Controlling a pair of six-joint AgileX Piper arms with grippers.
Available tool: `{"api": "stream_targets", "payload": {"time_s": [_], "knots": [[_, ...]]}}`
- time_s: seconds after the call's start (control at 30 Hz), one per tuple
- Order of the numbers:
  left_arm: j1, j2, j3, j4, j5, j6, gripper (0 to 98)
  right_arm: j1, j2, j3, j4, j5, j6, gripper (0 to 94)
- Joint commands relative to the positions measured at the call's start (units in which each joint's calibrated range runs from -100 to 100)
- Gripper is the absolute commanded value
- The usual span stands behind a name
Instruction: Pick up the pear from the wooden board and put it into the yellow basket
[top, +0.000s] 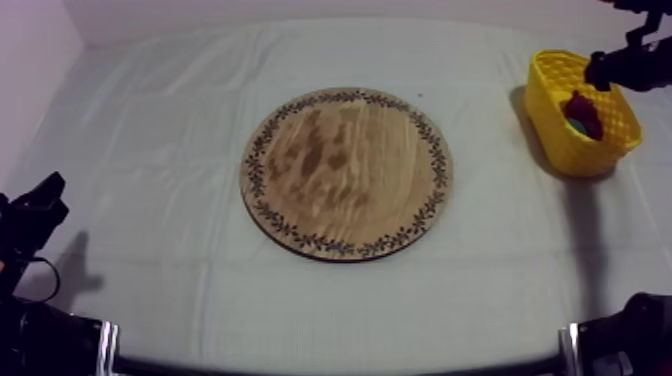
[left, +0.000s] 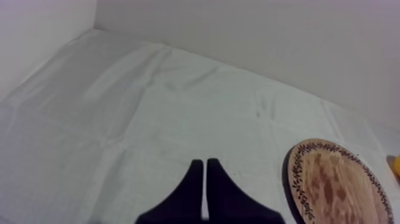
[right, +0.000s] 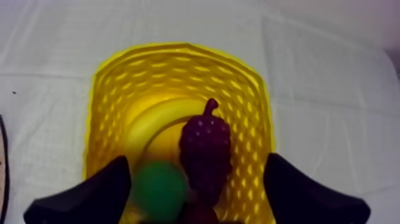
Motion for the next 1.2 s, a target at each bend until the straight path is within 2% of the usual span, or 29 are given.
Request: {"api": "stream_targets", "payload": {"time_s": [0.0, 0.13, 0.37, 0.5, 0.67, 0.8, 0.87, 0.97, 1.17], "knots": [[0.02, 0.0, 0.0, -0.02, -0.01, -0.01, 0.1, -0.12, -11.57, 7.63, -1.27, -2.66, 1.04, 60.7], [0.02, 0.0, 0.0, -0.02, -0.01, -0.01, 0.1, -0.34, -23.03, 14.77, -3.66, -3.27, 2.42, 57.7], [0.02, 0.0, 0.0, -0.02, -0.01, -0.01, 0.1, -1.21, -43.87, 27.77, -4.89, -1.34, 2.56, 51.8], [0.02, 0.0, 0.0, -0.02, -0.01, -0.01, 0.1, -1.47, -54.95, 34.86, -7.06, -0.27, 3.99, 45.8], [0.02, 0.0, 0.0, -0.02, -0.01, -0.01, 0.1, -1.72, -65.5, 42.37, -8.33, 2.11, 3.96, 32.0], [0.02, 0.0, 0.0, -0.02, -0.01, -0.01, 0.1, -1.78, -72.15, 46.38, -10.16, 4.56, 4.33, 12.8], [0.02, 0.0, 0.0, -0.02, -0.01, -0.01, 0.1, -2.04, -74.97, 48.12, -11.0, 5.23, 4.48, 6.5], [0.02, 0.0, 0.0, -0.02, -0.01, -0.01, 0.1, -2.65, -78.58, 49.82, -10.77, 7.22, 3.8, 2.4], [0.02, 0.0, 0.0, -0.02, -0.01, -0.01, 0.1, -3.67, -82.79, 50.47, -9.81, 12.09, 0.7, 0.6]]}}
